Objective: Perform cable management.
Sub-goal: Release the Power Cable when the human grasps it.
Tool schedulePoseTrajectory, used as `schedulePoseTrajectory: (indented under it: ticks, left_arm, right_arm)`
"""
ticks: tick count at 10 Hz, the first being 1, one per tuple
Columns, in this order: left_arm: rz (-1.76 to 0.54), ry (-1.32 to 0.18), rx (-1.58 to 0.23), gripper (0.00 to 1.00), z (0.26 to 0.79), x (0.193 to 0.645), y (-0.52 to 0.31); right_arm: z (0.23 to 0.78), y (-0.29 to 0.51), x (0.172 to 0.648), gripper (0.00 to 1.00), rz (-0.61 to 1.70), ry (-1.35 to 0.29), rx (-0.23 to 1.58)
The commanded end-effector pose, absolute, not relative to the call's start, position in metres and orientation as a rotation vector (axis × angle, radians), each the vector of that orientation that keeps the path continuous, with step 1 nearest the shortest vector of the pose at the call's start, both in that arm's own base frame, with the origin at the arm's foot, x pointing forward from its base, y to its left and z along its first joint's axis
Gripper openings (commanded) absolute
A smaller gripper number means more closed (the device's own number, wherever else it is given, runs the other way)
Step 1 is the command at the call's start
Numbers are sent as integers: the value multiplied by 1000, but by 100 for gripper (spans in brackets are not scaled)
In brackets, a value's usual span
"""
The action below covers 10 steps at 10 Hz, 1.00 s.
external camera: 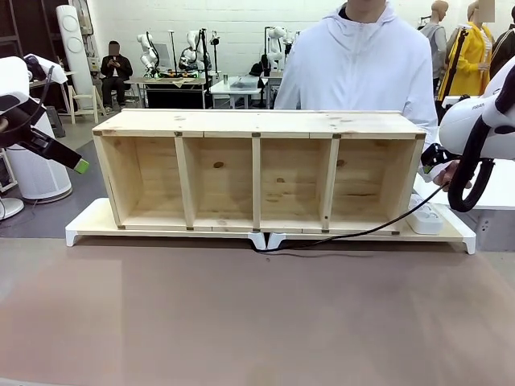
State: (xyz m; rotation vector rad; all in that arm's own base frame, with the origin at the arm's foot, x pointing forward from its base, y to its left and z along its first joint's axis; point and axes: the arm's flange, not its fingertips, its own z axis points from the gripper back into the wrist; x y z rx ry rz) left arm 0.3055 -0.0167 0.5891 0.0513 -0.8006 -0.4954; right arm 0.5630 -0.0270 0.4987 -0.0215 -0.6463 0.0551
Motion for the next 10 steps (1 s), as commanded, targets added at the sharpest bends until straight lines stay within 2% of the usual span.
schedulePoseTrajectory:
  ticks: [1,10]
  left_arm:
    - [-492,-799,46,100,589,306,-16]
    - [-492,-799,46,100,589,306,-16]
  right_arm:
    - [499,-27,563,100,53,-645,-19]
    - [499,-27,563,100,53,-645,-19]
